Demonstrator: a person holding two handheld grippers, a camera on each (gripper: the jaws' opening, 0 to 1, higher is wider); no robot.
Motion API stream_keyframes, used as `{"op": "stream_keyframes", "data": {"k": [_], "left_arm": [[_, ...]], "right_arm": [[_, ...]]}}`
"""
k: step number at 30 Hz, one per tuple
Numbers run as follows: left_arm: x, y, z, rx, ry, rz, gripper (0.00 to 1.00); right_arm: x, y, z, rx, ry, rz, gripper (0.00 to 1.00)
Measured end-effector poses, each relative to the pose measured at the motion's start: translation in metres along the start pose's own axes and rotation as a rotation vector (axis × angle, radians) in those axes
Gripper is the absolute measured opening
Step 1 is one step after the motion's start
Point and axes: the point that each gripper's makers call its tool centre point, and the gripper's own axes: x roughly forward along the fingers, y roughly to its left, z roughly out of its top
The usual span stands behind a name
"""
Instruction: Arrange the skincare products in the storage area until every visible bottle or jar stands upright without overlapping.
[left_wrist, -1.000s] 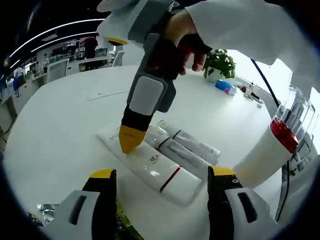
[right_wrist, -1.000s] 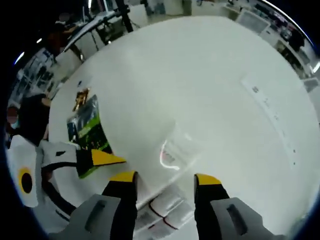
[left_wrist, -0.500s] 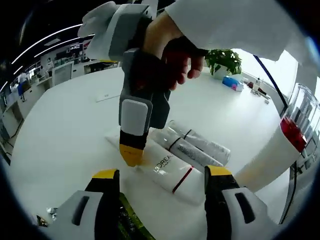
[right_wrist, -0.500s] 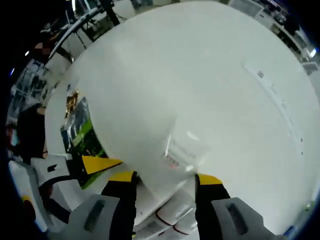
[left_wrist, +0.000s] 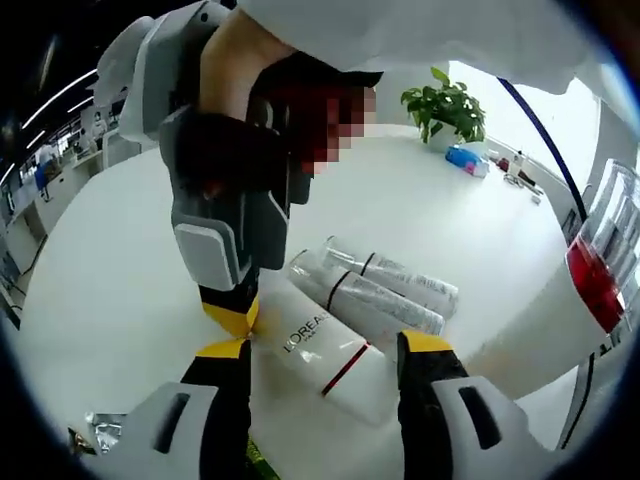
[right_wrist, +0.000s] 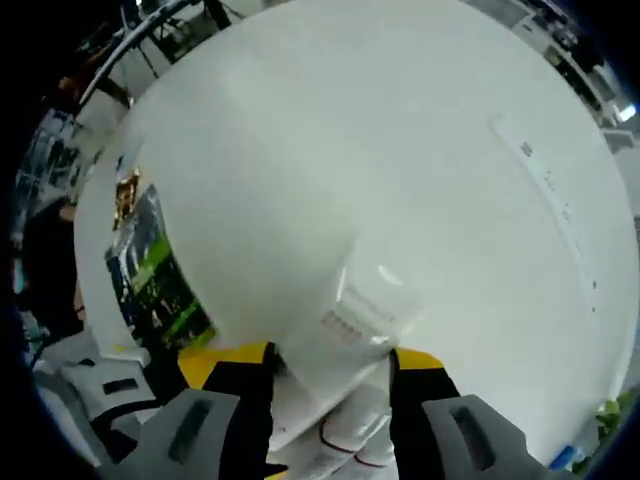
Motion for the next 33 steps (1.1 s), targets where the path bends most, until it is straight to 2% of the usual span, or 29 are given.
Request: {"op": "stream_keyframes", "data": {"k": [4,6,9,13,20,26,30,33], "left_arm": [[-0.003,0.007,0.004,0.049,-0.007,0.024,0.49],[-0.005,0.003,0.005,0.075,-0.003,0.022,0.47],[-0.001,-0.004,0.002,0.068,0.010,-0.002,0.41],[0.004,-0.007,0.001,0.075,0.034,0.012,0.50],[0.002,-0.006,0.002,0.100,0.051,0.014,0.47],[0.002,-0.001,0.000,0.058,0.058,-0.006,0.46],[0.005,0.003,-0.002,0.016,0.068,-0.021,0.44],[0.006,-0.002,-0.006,-0.028,0.074,-0.048,0.42]], "right_arm": [[0.000,0.000,-0.001,0.031,-0.004,-0.003,0.39],[0.000,-0.002,-0.002,0.053,-0.002,-0.004,0.39],[0.000,-0.002,-0.002,0.068,-0.002,-0.008,0.38],[-0.001,-0.004,-0.003,0.084,-0.009,-0.011,0.38],[-0.002,-0.007,-0.006,0.161,-0.030,0.008,0.35],[-0.004,-0.007,-0.007,0.198,-0.066,0.031,0.33],[-0.005,-0.012,-0.002,0.288,-0.122,0.101,0.32],[-0.008,-0.012,-0.003,0.325,-0.161,0.149,0.31]]}}
